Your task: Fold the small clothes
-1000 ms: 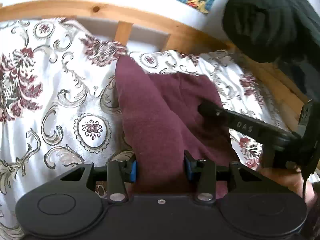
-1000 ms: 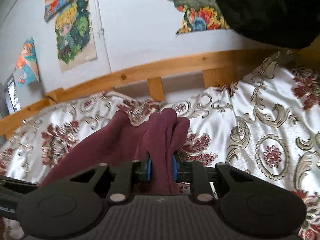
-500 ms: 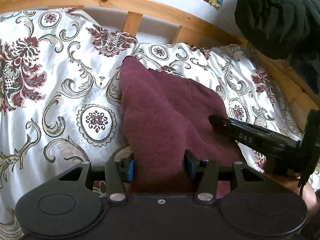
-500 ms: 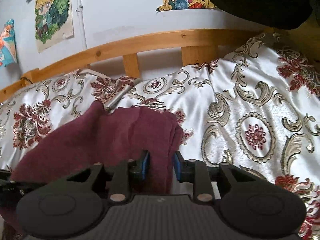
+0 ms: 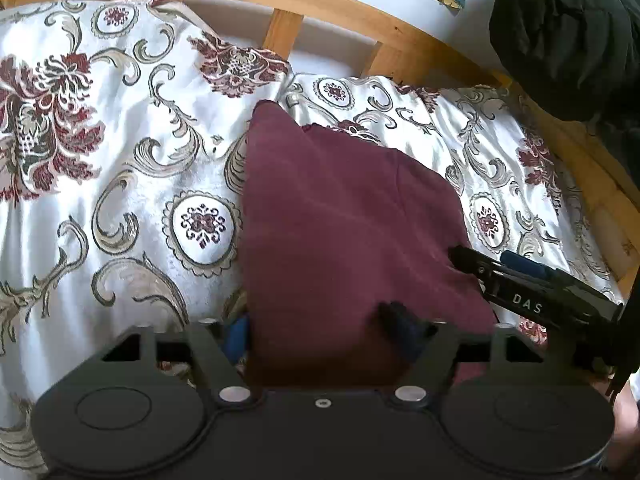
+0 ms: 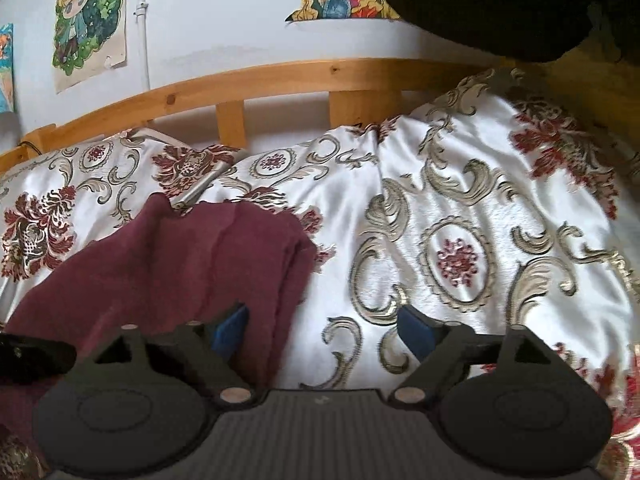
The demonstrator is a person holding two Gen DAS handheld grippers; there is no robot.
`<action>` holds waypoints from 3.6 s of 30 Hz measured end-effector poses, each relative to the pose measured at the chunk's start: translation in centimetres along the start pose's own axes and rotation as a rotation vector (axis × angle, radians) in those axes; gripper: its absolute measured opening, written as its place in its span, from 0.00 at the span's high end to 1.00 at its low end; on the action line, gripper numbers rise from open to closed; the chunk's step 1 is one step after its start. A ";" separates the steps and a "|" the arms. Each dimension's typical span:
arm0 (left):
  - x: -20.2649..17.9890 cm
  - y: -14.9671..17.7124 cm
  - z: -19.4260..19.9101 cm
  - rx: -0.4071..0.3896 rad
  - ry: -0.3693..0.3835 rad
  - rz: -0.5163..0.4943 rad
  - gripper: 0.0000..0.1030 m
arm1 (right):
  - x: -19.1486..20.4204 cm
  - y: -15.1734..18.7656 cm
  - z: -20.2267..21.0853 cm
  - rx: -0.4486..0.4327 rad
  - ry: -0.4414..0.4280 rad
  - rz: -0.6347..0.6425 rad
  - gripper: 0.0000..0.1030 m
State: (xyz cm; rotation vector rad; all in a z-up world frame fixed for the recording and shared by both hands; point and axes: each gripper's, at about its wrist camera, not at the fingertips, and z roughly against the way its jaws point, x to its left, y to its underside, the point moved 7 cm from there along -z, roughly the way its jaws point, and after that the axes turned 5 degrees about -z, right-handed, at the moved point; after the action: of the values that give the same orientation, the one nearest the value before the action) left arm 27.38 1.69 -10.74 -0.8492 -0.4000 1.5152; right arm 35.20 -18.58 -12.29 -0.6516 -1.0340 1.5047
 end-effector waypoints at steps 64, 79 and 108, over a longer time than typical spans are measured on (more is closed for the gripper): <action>-4.1 9.9 17.6 -0.282 -0.241 -0.178 0.01 | 4.8 6.0 25.9 -0.216 -0.124 -0.055 0.00; -1.6 10.5 15.6 -0.232 -0.262 -0.126 0.01 | 5.4 7.6 23.2 -0.190 -0.126 -0.040 0.00; -2.4 11.1 15.7 -0.223 -0.247 -0.163 0.01 | 5.2 7.6 23.4 -0.185 -0.117 -0.043 0.00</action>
State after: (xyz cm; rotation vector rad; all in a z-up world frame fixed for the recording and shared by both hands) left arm 8.28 1.38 -7.39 -0.7819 -0.8136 1.4441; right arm 10.59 -19.21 -7.44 -0.6719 -1.2796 1.4340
